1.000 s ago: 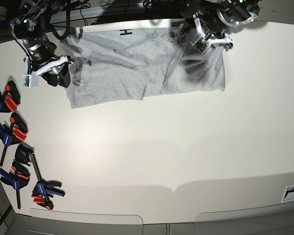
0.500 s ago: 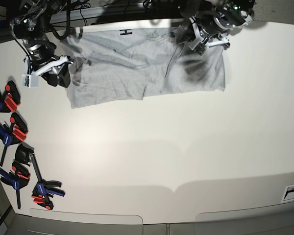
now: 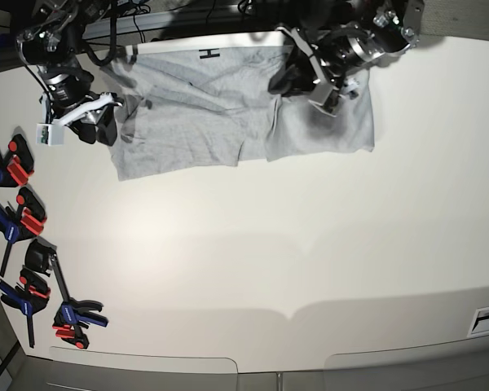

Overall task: Fold the T-shirt properly
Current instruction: 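Release the left gripper and regrasp the folded end near the collar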

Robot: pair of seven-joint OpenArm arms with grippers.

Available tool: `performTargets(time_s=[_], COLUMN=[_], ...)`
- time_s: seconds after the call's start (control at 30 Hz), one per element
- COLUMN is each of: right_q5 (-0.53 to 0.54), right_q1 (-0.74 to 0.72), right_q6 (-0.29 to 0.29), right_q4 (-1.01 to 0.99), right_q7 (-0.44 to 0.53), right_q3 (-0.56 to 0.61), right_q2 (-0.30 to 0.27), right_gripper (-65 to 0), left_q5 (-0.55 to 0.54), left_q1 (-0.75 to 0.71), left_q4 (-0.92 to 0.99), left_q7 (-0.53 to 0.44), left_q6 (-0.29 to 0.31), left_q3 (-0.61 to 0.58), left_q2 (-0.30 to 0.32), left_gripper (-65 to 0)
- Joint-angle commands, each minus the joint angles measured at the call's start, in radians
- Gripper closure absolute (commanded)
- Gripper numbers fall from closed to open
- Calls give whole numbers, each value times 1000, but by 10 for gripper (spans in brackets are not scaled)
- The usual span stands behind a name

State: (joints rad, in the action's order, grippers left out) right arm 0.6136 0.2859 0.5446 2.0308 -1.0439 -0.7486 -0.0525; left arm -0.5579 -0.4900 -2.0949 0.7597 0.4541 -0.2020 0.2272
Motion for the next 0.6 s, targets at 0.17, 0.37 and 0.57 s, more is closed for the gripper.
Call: performTargets(time_s=[0.17, 0.37, 0.57], right_q5=[18, 18, -5], right_q1=[-3, -3, -3], right_q6=[-2, -2, -2], right_q4=[16, 16, 16], right_q7=[23, 23, 28], right_q3=[-3, -3, -4], right_q2=[-11, -11, -19], right_gripper=[-237, -237, -237], left_q5=[61, 59, 57], left_q1=[-8, -5, -3], left_q4=[-21, -21, -28], left_q7=[23, 24, 24], left_q6=[12, 14, 48], left_q3=[-4, -4, -3], left_q2=[7, 15, 43], left_gripper=[-2, -329, -328])
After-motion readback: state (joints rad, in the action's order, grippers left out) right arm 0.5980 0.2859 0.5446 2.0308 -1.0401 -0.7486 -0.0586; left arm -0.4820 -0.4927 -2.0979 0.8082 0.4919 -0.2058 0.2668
